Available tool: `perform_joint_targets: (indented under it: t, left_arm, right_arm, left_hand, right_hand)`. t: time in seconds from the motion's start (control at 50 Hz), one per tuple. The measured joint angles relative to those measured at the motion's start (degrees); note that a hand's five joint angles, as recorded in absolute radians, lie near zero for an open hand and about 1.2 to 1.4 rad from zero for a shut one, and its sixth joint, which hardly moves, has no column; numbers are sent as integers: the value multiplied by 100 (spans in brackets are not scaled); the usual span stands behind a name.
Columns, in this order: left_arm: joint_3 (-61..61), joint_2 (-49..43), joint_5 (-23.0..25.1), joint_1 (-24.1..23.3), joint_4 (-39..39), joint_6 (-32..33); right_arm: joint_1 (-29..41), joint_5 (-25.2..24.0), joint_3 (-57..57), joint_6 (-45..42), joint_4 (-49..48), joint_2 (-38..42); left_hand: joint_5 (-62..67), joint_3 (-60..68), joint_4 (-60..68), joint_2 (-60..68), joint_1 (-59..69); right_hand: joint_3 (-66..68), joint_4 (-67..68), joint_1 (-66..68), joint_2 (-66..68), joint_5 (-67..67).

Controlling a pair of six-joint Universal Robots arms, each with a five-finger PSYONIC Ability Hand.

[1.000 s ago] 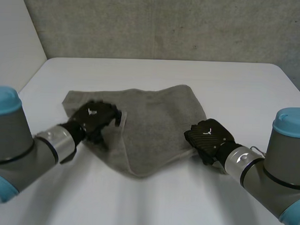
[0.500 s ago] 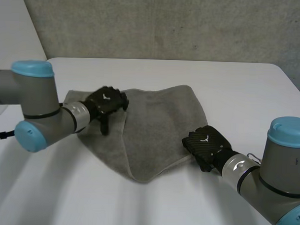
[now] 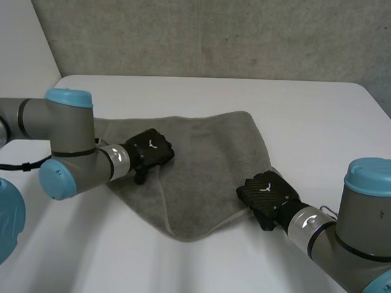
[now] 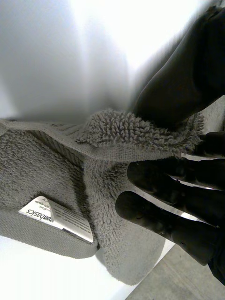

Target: Fold the towel.

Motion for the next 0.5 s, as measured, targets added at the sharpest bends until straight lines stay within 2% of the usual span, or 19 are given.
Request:
perform_joint_targets:
  t: [0.24, 0.42, 0.5]
  left_arm:
    - [29, 82, -202, 4, -343, 16]
    - [-440, 824, -276, 97, -434, 9]
    - [-991, 1354, -270, 254, -406, -25]
  right_arm:
    - [25, 9, 0, 1, 5, -5]
    - [37, 29, -85, 15, 55, -103]
    - [1, 17, -219, 61, 172, -267]
  left_hand:
    - [2341, 2372, 2454, 2431, 2389]
    - [3902, 4061, 4208, 4163, 3858]
    - [4111, 4409, 4598, 4435, 3947]
  right_hand:
    - [-15, -10, -1, 0, -12]
    - [0, 2, 0, 0, 5]
    - [19, 36, 7, 2, 19]
